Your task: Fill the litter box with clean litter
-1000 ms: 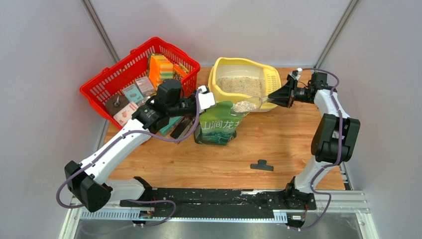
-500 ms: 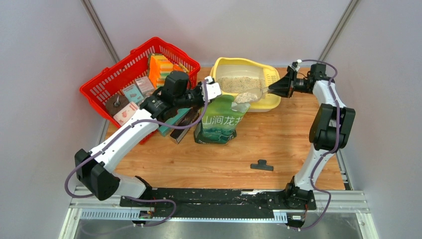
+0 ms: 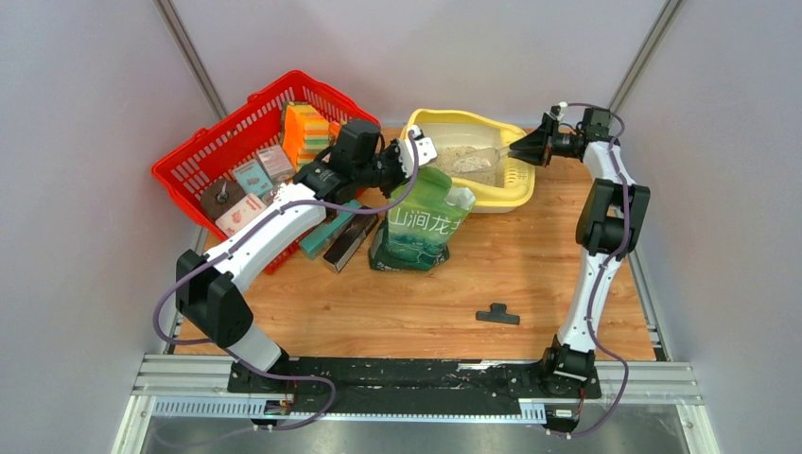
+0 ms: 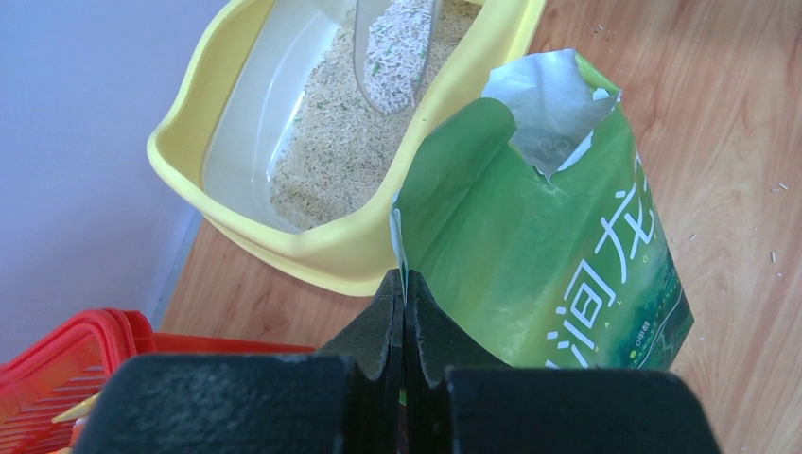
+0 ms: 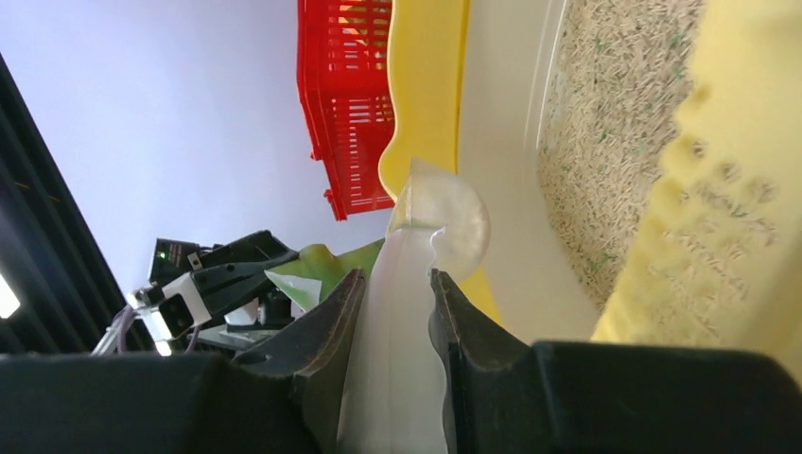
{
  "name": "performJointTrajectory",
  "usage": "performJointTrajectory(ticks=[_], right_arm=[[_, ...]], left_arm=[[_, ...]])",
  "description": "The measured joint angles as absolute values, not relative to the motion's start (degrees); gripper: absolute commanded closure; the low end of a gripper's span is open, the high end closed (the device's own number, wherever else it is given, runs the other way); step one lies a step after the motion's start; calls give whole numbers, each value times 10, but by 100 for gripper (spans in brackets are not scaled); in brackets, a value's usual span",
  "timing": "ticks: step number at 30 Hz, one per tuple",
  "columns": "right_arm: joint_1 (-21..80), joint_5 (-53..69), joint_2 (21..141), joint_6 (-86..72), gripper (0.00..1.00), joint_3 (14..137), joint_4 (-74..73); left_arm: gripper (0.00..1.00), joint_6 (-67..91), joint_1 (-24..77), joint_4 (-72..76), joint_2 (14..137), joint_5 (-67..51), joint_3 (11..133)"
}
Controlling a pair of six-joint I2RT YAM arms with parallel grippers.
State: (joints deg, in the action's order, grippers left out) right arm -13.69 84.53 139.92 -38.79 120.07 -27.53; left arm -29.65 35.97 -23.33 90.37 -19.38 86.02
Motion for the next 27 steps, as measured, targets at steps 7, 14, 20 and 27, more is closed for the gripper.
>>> performJointTrajectory(ticks=[7, 14, 20, 27], right_arm=[[-137, 821, 1508, -566, 100, 1327, -87], [-112, 766, 1510, -582, 100, 1340, -43], [-57, 687, 1508, -552, 100, 1345, -32], [-16, 577, 1494, -465, 100, 1345, -80]], left_arm=[[100, -296, 360, -256, 904, -194, 868], [100, -294, 360, -276, 904, -196, 876], [100, -288, 360, -289, 904, -203, 887], [100, -288, 360, -290, 899, -206, 887]])
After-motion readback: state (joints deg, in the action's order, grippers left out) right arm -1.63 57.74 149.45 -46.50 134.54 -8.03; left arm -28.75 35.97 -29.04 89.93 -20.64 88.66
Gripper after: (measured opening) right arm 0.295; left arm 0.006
